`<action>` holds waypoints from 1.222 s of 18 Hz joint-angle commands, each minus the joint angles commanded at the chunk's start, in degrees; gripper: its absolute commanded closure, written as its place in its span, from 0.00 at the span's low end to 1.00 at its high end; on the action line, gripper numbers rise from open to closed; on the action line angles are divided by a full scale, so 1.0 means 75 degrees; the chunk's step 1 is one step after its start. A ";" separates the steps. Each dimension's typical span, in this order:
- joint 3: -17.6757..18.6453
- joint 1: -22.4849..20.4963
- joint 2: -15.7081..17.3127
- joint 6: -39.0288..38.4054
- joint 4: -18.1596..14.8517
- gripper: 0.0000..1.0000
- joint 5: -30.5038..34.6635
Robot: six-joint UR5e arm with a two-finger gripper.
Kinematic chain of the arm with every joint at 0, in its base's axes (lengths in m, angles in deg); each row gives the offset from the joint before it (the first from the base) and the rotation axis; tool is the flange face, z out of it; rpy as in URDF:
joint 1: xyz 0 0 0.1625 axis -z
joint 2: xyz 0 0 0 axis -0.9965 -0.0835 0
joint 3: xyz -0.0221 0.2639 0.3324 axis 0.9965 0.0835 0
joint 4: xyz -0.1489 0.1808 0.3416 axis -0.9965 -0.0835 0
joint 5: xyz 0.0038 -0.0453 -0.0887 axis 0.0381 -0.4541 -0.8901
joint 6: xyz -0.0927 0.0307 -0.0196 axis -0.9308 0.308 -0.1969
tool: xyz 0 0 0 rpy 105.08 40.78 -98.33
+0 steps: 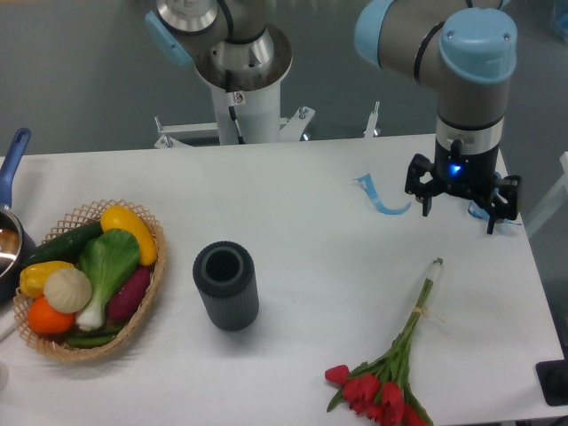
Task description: Pick up the flowers from the table
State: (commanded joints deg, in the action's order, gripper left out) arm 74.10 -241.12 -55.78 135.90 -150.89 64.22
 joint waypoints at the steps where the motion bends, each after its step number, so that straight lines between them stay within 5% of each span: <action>1: 0.0000 0.0000 0.0000 0.0012 0.0000 0.00 0.0000; 11: 0.0187 0.0023 -0.0023 -0.0023 0.0105 0.00 -0.0035; 17: 0.0808 0.0012 0.0023 -0.0502 0.1300 0.00 -0.0410; 22: 0.0797 0.0152 -0.0094 -0.0727 0.1336 0.00 -0.0410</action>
State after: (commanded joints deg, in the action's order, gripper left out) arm 80.07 -239.99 -56.48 130.46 -140.87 61.14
